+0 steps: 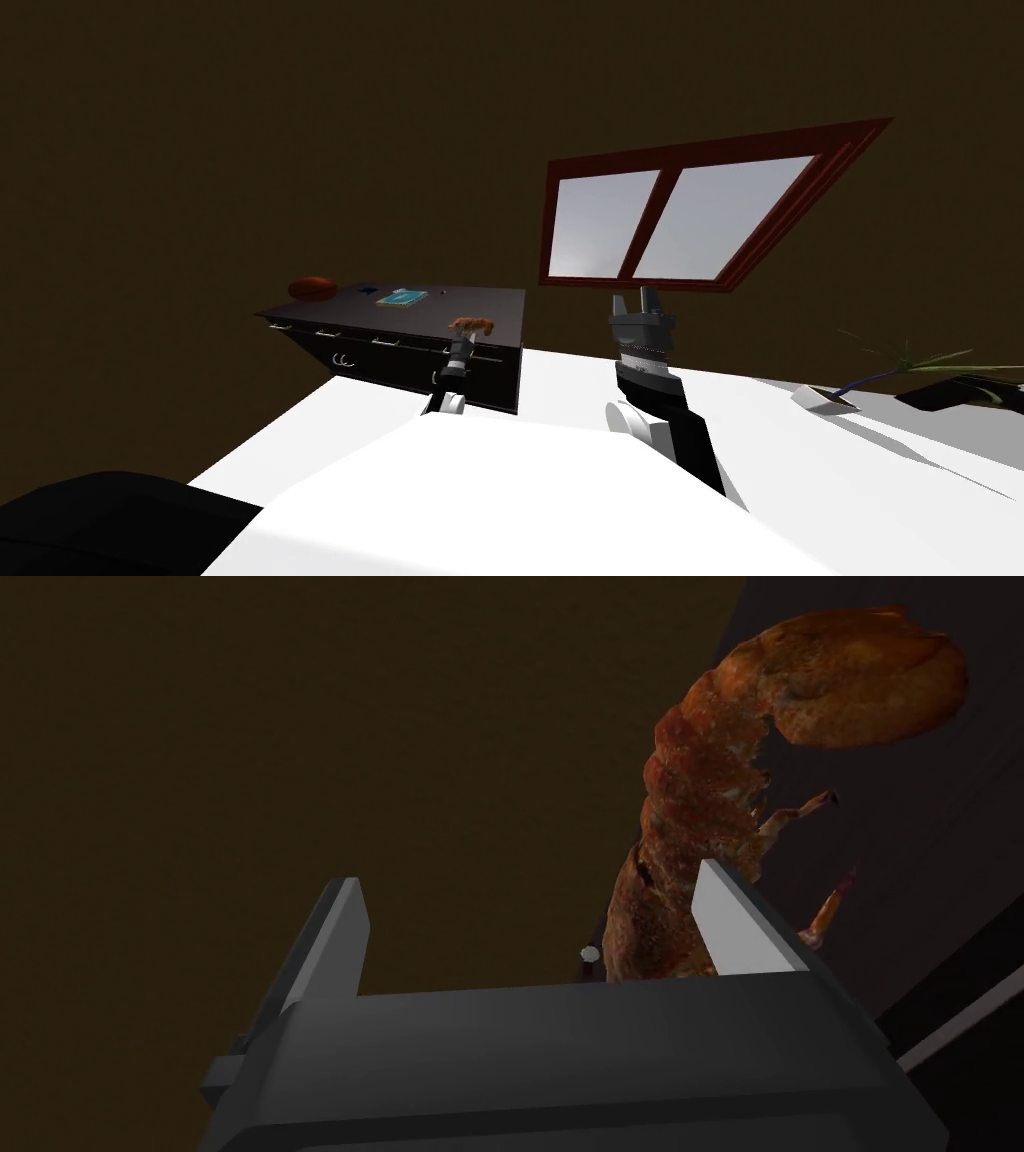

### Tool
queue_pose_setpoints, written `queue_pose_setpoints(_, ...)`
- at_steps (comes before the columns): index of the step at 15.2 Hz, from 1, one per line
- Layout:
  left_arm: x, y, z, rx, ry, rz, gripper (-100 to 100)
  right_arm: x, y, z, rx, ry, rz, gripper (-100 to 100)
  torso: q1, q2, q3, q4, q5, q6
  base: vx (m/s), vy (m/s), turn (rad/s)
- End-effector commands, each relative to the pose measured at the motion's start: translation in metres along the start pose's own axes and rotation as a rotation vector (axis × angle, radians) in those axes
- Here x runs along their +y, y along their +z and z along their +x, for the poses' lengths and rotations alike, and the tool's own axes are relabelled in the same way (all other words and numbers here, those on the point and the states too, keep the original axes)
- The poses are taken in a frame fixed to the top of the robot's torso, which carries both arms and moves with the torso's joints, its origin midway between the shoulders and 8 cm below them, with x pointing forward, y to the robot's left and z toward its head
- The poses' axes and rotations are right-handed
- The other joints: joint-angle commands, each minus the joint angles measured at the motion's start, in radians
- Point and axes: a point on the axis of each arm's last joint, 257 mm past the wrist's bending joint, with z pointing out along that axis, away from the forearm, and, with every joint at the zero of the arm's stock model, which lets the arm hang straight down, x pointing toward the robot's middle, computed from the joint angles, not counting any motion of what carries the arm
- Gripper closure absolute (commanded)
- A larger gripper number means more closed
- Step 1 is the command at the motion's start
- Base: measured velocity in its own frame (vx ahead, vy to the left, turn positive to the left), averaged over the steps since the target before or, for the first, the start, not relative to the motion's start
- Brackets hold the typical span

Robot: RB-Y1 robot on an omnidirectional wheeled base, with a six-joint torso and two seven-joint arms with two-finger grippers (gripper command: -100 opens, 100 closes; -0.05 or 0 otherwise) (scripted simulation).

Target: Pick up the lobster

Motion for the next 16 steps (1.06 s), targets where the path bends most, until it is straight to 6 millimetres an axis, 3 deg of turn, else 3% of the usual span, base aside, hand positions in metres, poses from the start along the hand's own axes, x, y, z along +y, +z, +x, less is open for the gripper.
queue_pose_setpoints(1, 0.016, -0.003, 0.006, -0.026, -0.053, -0.023, -100, 0.000, 0.000, 0.000, 0.000, 0.000, 0.000, 0, 0.000, 0.000, 0.000, 0.000, 0.000, 0.000, 0.164, -0.014, 0.032)
queue_pose_setpoints(5, 0.044, -0.012, 0.016, -0.080, -0.129, -0.068, -100, 0.000, 0.000, 0.000, 0.000, 0.000, 0.000, 0, 0.000, -0.002, -0.001, 0.000, 0.000, 0.000, 0.164, -0.002, 0.019)
queue_pose_setpoints(8, 0.027, -0.002, 0.020, -0.063, -0.116, -0.044, -100, 0.000, 0.000, 0.000, 0.000, 0.000, 0.000, 0, 0.001, 0.004, 0.002, 0.001, 0.000, 0.000, 0.059, 0.004, 0.010)
queue_pose_setpoints(9, 0.030, -0.006, 0.019, -0.065, -0.115, -0.047, -100, 0.000, 0.000, 0.000, 0.000, 0.000, 0.000, 0, 0.001, 0.005, 0.003, 0.002, 0.000, 0.000, 0.030, 0.003, 0.005)
queue_pose_setpoints(10, 0.030, -0.005, 0.019, -0.065, -0.115, -0.048, 100, 0.000, 0.000, 0.000, 0.000, 0.000, 0.000, 0, 0.001, 0.006, 0.004, 0.002, 0.000, 0.000, 0.013, 0.001, 0.000)
queue_pose_setpoints(16, 0.033, -0.007, 0.018, -0.066, -0.115, -0.053, 100, 0.000, 0.000, 0.000, 0.000, 0.000, 0.000, 0, 0.000, 0.013, 0.008, 0.004, -0.001, 0.000, -0.005, -0.001, -0.004)
